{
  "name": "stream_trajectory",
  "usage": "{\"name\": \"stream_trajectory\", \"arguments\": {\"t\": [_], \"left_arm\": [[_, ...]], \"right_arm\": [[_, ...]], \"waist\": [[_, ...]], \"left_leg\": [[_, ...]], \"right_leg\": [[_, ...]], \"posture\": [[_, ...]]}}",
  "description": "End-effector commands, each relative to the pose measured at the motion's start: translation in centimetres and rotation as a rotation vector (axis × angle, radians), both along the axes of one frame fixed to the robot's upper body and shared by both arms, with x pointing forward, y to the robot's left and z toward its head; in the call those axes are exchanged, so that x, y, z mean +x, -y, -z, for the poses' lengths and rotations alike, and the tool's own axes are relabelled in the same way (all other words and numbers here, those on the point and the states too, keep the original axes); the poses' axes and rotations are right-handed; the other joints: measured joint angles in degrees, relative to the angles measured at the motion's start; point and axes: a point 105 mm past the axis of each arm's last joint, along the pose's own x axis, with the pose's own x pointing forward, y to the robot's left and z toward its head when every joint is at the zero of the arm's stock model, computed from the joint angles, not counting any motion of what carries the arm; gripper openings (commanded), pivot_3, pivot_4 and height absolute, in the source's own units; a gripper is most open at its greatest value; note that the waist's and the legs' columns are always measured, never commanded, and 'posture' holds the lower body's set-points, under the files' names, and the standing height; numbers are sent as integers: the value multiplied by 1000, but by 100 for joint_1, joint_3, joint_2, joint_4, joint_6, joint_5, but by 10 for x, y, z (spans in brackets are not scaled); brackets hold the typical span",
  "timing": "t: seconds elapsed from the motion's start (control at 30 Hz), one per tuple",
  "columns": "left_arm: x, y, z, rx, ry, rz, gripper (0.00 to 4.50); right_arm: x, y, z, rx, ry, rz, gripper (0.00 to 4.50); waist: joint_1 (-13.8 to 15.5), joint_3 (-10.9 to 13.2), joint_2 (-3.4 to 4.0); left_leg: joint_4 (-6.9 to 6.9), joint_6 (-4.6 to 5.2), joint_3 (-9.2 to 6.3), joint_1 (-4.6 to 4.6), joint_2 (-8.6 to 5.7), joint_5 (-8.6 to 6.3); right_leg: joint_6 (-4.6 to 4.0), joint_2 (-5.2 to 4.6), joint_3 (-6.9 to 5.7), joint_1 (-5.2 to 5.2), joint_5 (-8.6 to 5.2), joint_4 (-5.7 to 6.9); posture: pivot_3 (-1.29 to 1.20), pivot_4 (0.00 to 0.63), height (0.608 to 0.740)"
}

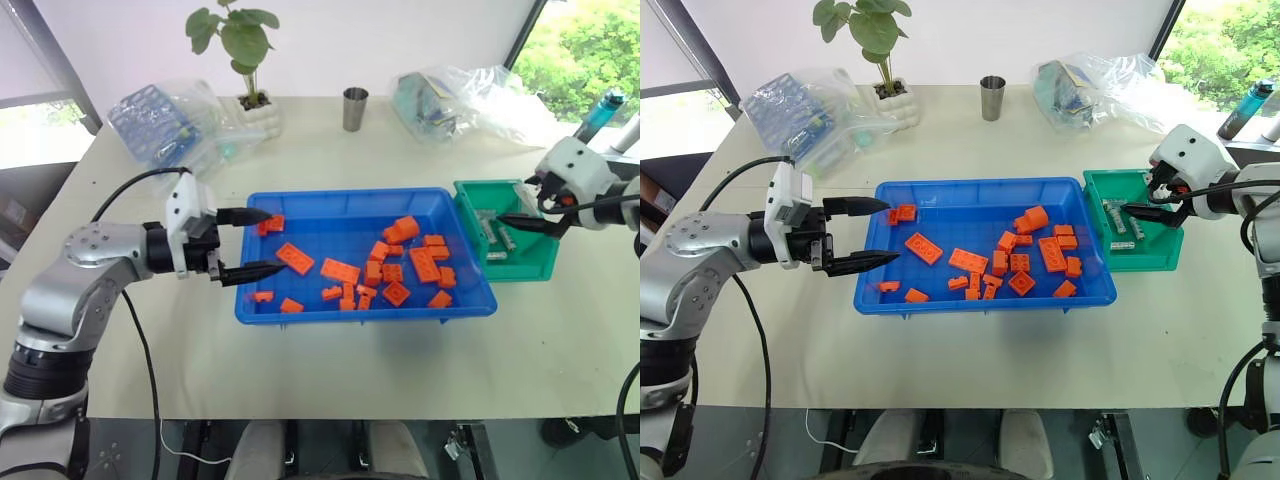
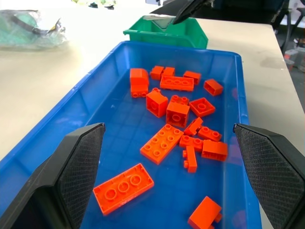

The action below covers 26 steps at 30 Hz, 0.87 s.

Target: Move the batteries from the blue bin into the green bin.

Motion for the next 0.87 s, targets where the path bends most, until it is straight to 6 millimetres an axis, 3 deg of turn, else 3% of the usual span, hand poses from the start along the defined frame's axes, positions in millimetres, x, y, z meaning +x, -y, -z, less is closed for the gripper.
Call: {"name": "stream_trajectory", "arguments": {"t": [0.03, 0.13, 0.33, 0.47, 0.63, 0.87], "left_arm": [[-1, -4, -8, -6, 39, -10, 4500], [-3, -14, -8, -18, 31, -50, 4500], [-10, -36, -13, -81, 0, -140, 4500], [-10, -52, -16, -111, -14, -204, 4500], [-12, -66, -17, -111, -32, -239, 4500], [-6, -72, -15, -77, -28, -270, 4500]], "right_arm": [[-26, -16, -28, 82, 64, -138, 4401], [-65, -25, -23, 193, 3, -230, 4401], [-105, 13, -12, 403, -14, -65, 4401], [-129, 29, 2, 447, -58, -6, 4401], [-140, 46, 15, 488, -90, 63, 4401], [-133, 42, 21, 480, -47, 56, 4401]], "waist": [[29, 0, 0], [97, 0, 0], [144, 1, -2], [137, 1, -2], [118, 1, -1], [117, 1, -1]], "left_leg": [[0, 0, -1, 0, 0, 0], [-5, 6, -8, -1, 0, -4], [4, 10, -8, 8, 0, -6], [2, 11, -10, 13, 3, -7], [-1, 11, -9, 13, 3, -6], [-2, 11, -9, 14, 4, -7]], "right_leg": [[0, 0, 0, 0, 0, 0], [0, 0, -3, 4, 0, -1], [1, -6, -2, 25, 0, -11], [0, -5, -1, 31, 0, -18], [-1, -5, -1, 28, 0, -19], [-1, -4, 0, 28, -1, -20]], "posture": [[0, 150, 716], [0, 150, 716], [0, 150, 716], [0, 150, 716], [0, 150, 716], [0, 150, 716]]}}
